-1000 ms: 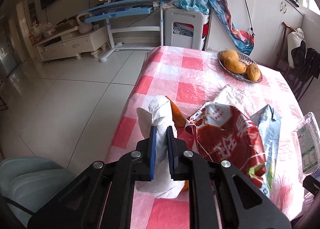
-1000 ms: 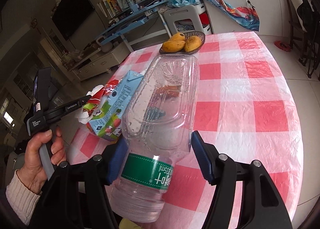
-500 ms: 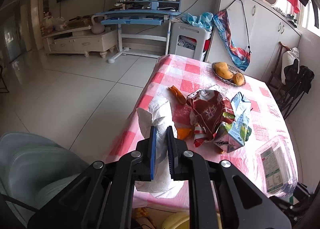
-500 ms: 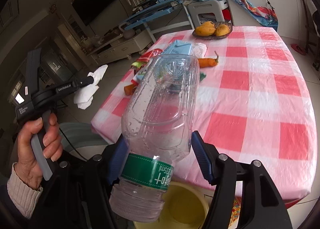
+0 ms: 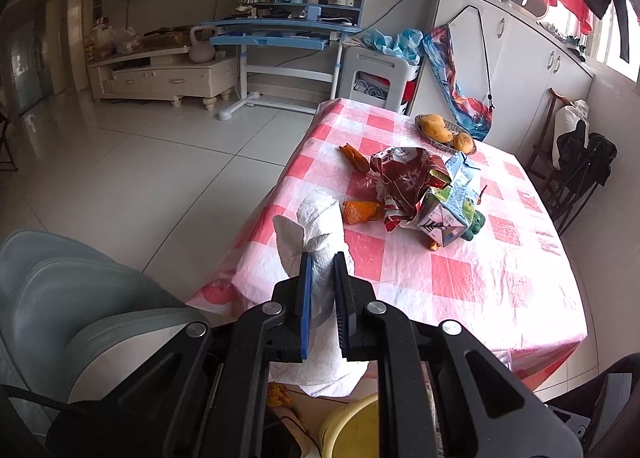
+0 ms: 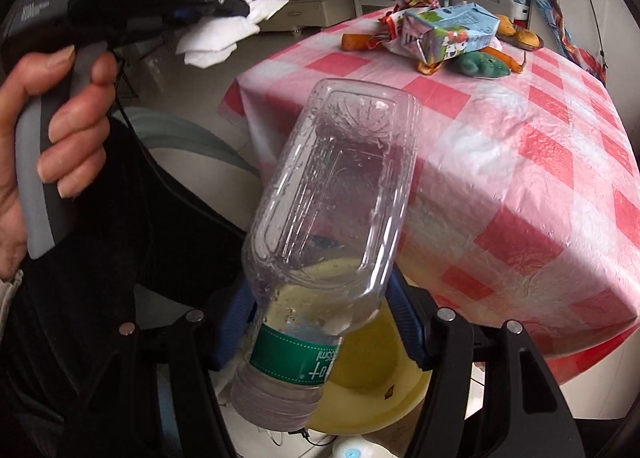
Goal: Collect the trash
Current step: 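Drop the tissue and plastic box into the yellow basin with both grippers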
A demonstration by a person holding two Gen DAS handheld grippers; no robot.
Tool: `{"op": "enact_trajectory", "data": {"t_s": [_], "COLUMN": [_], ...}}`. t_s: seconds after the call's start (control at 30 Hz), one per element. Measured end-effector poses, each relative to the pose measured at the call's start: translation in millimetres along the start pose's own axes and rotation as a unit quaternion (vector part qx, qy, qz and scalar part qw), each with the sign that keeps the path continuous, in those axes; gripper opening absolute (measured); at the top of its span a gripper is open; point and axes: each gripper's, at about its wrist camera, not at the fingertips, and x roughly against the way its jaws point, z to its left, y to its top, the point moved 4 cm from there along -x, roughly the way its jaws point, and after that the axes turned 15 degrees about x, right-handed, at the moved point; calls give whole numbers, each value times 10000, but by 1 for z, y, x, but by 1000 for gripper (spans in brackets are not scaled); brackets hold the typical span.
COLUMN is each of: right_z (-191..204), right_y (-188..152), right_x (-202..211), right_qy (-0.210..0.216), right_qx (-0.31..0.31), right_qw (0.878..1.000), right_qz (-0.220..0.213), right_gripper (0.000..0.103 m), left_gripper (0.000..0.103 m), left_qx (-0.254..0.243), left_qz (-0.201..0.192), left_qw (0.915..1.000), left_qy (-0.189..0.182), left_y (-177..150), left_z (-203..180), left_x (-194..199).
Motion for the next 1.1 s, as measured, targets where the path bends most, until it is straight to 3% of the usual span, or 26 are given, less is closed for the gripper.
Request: {"op": "enact_trajectory", "data": {"t_s": [0.17, 0.23, 0.47, 0.7, 0.83, 1.0, 1.1], "right_z": [4, 0, -25, -49, -60, -74, -77], "right_y": [-14, -17, -6, 4, 11, 4, 0], "right_x": [-26, -29, 6, 47, 61, 74, 78], "right_qy": [-85, -171, -598, -1060, -1255, -1279, -1258], "right_qx": [127, 119, -307, -910, -1161, -1524, -1716], "right_qw": [9974, 9966, 9977, 9851, 9761, 9686, 9646], "right_qz": [701, 795, 15, -1007, -1344, -1492, -1557], "right_gripper": [63, 65, 75, 82, 85, 87, 87], "left_gripper": [11, 11, 11, 11, 11, 11, 21], "left_qx": [-44, -87, -199, -574, -1006, -1646, -1558], "left_qz": [23, 26, 122, 428, 793, 1529, 1496], "left_qw": [9999, 9999, 9995, 9966, 9897, 9702, 9721], "left_qy": [-100, -135, -234, -413, -638, -907, -912], "left_y": [-9, -13, -24, -62, -100, -146, -145], "left_z": [-1, -2, -9, -28, -47, -66, -63], "left_x": [7, 10, 13, 18, 23, 19, 20]}}
